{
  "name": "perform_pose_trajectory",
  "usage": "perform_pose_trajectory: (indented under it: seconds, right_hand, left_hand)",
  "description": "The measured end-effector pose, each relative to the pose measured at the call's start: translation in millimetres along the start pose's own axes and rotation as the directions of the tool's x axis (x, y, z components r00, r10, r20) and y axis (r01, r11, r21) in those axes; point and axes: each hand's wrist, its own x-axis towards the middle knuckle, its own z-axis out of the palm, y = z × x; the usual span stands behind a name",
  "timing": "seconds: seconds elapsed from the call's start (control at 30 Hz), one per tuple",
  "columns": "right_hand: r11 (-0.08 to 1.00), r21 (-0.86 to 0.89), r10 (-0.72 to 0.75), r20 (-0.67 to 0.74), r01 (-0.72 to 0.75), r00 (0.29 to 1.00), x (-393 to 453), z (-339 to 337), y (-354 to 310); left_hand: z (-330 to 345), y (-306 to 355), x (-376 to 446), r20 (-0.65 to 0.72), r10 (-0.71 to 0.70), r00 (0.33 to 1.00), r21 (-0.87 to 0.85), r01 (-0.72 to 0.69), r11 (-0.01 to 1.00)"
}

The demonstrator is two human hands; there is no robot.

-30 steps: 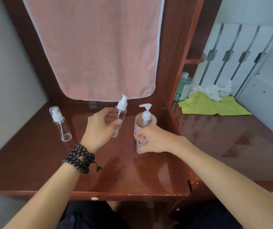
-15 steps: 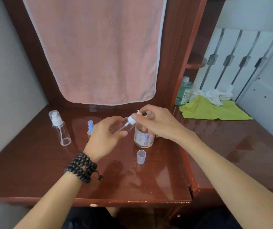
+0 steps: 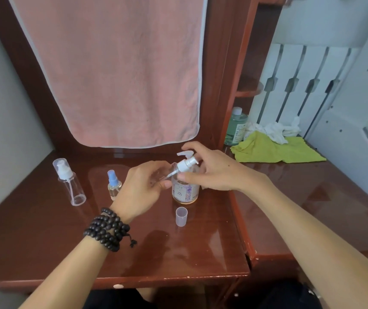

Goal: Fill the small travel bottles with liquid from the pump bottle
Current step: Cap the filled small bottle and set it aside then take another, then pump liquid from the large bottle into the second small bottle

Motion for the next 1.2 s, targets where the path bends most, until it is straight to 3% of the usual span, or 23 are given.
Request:
perform_pose_trajectory:
  seconds: [0.1,0.23,0.37,0.47,0.57,0.7,0.87,1.0,1.2]
  right_hand:
    - [0.998,0.051,0.037,-0.067,-0.034,0.997,1,1,-1]
    - [0.998,0.06,-0.018,0.037,0.016,0.999,-3,-2,-5]
    - [0.995,0.074,0.068,-0.068,-0.063,0.995,0,0,-4]
    - [0.994,0.099,0.038,0.035,-0.041,0.999,-4,-6,-7]
    - [0.995,0.05,0.093,-0.039,-0.091,0.995,-4,-5,-10]
    - [0.996,0.077,0.054,-0.13,-0.045,0.99,0,-2,-5]
    - [0.983,0.167,0.114,-0.206,-0.08,0.972,-8,-35,2]
    - [0.98,0.088,0.187,-0.071,-0.181,0.98,-13,-38,15]
    - [0.934,-0.298,0.255,0.168,-0.197,0.952,-2,14,34]
  left_hand:
    - [-1,2,1,0.005,0.018,1.0,0.05,-0.018,0.999]
    - [-1,4,0,-0.006,0.021,1.0,0.076,-0.021,0.997]
    - [0,5,-1,-0.009,0.032,0.999,0.069,-0.031,0.997]
    - [0,4,0,-0.01,0.031,0.999,0.078,-0.03,0.996]
    - [0,4,2,-0.013,0.048,0.999,0.076,-0.047,0.996]
    - [0,1,3,-0.02,0.048,0.999,0.074,-0.046,0.996]
    - [-4,-21,4,-0.126,-0.116,0.985,0.02,0.12,0.993]
    - [-14,-30,4,-0.264,-0.213,0.941,-0.061,0.204,0.977]
    - [-19,-28,2,-0.342,-0.241,0.908,-0.156,0.199,0.968]
